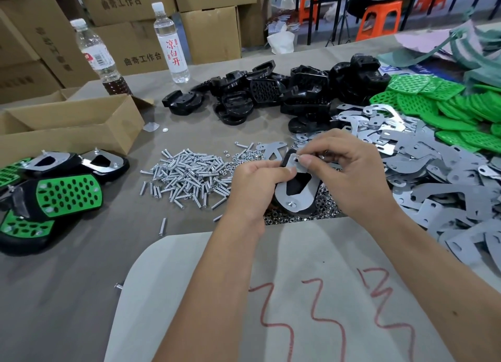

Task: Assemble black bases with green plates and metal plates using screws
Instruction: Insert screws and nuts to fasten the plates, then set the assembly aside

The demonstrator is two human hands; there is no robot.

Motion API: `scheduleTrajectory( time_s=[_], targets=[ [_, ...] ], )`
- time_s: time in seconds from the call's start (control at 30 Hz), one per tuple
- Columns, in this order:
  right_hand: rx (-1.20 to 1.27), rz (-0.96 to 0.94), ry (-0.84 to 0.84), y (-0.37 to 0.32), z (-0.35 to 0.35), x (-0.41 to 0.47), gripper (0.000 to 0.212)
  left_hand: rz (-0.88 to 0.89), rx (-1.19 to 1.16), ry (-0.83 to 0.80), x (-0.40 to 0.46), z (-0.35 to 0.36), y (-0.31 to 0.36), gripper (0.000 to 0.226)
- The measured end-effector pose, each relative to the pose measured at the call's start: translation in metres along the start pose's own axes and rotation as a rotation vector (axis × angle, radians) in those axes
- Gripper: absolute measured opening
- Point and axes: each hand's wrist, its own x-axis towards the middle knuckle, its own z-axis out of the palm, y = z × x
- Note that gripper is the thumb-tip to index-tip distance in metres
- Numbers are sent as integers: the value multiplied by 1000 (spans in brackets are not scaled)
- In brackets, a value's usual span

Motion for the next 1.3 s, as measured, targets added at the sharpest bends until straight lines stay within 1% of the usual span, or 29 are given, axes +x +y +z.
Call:
scheduleTrajectory(
  time_s=[0.17,0.23,0.43,0.57,0.67,0.73,0.83,0.9,1.07,1.17,1.3],
  targets=[
    [-159,-79,9,-2,3,0,9,63,71,81,0,7,-3,6],
    [-184,-100,38,-2,3,-1,9,81,67,88,-2,10,-3,7],
    [80,41,42,-4,5,-3,13,97,35,128,-4,12,-3,9],
    [98,96,28,-2,5,-3,17,113,77,143,-4,14,-4,19],
    [118,118,17,-3,4,-3,22,114,91,149,-3,14,-4,19],
    [92,93,16,-5,5,-3,25,106,84,141,-2,14,-4,20],
    [-93,-39,9,-6,6,-4,19,95,80,140,-1,13,-5,23],
    [-171,-87,7,-5,6,-4,16,84,78,147,-1,13,-6,25],
    [-194,-122,-16,-5,8,-5,17,67,35,154,1,10,-7,18],
    [-131,-97,11,-3,6,-4,17,75,33,129,0,10,-7,20],
    [-43,-37,11,-2,1,-3,16,54,54,83,1,8,-5,16]
  ],
)
